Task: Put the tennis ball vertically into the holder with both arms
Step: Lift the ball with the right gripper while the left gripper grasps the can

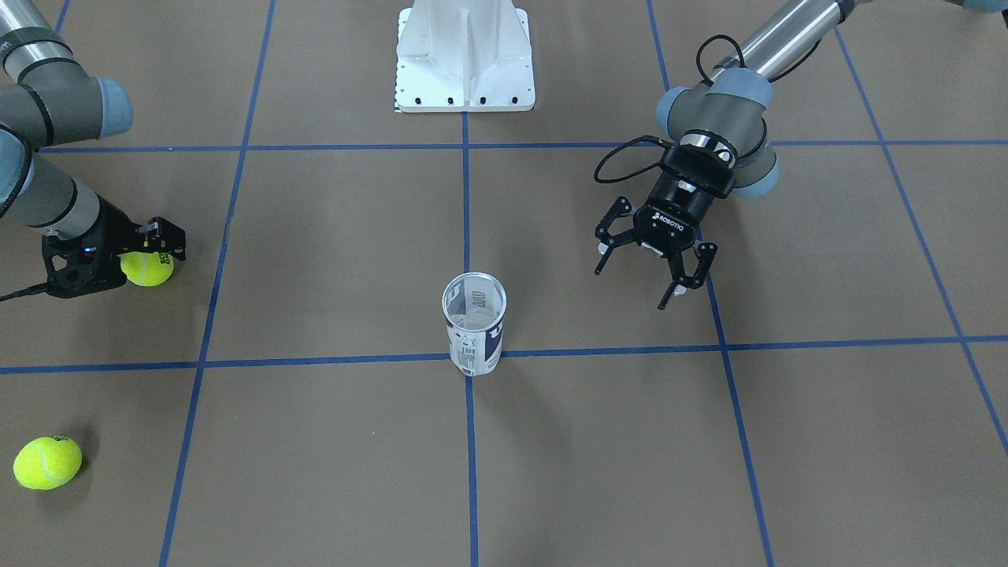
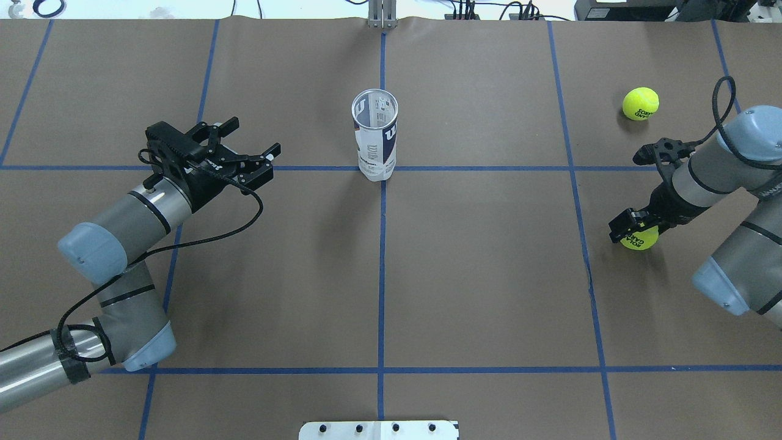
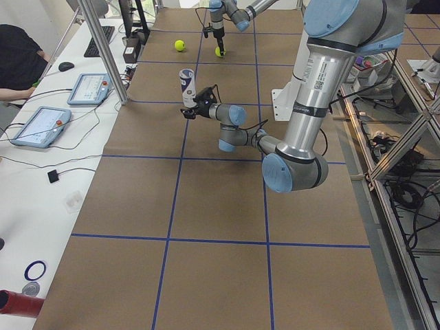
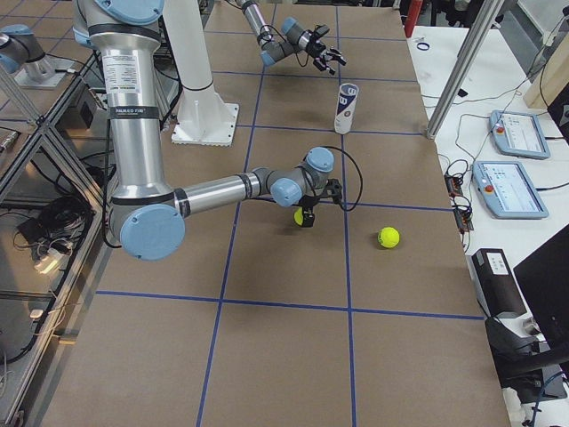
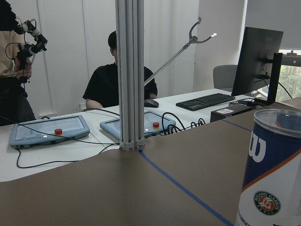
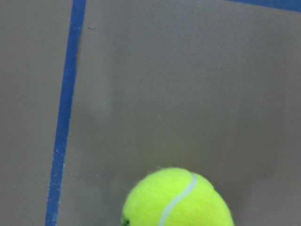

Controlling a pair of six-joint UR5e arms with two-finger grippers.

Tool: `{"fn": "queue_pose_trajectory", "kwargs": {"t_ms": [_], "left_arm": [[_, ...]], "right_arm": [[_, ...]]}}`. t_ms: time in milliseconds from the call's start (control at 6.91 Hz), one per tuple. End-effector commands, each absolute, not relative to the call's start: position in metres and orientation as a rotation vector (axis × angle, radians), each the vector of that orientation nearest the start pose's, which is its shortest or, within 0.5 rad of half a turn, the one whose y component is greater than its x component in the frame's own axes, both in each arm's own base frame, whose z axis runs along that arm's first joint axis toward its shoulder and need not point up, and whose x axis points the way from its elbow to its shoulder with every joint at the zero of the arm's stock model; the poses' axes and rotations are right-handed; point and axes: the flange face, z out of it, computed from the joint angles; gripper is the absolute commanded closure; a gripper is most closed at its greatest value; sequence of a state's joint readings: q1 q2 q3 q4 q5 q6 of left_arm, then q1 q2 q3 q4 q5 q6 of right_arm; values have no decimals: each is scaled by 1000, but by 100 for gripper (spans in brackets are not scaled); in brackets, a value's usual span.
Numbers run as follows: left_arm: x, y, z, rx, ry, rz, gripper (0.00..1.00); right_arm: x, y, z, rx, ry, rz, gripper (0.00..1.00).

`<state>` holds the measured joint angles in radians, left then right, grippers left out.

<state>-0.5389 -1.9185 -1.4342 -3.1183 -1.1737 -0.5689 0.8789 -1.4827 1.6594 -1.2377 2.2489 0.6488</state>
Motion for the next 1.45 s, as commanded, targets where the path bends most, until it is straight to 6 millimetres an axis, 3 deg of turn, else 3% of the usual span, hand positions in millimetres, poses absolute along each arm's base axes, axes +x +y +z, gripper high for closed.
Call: {"fn": "queue_pose_trajectory", "kwargs": {"t_ms": [0,145,434,579,724,869,1013,1158,1303], "left_arm": [[428,-455,366,1404,1038,-10,1],[429,-454,366,1402,1040,-10,1],[429,-455,366,1400,1046,-15,1],[429,-454,365,1401,1046,-17,1],[433,-453,364,1399,1049,-13,1],[444,-452,369,1384,1046,1,1],[455,-451,371,1375,1044,12,1],[471,-449,365,1368,1047,29,1],[493,-437,347,1363,1084,44,1]], "right_arm": [[-299,-472,536,-25,-822,-215,9],[-298,-473,536,-24,-821,-212,41],[-294,-473,536,6,-803,-206,95],[-290,-477,512,49,-828,-213,100],[-270,-487,495,81,-854,-188,100],[-260,-492,483,105,-869,-175,100],[-259,-509,457,134,-892,-169,100],[-259,-522,439,157,-908,-151,100],[-256,-532,419,180,-927,-131,100]]}}
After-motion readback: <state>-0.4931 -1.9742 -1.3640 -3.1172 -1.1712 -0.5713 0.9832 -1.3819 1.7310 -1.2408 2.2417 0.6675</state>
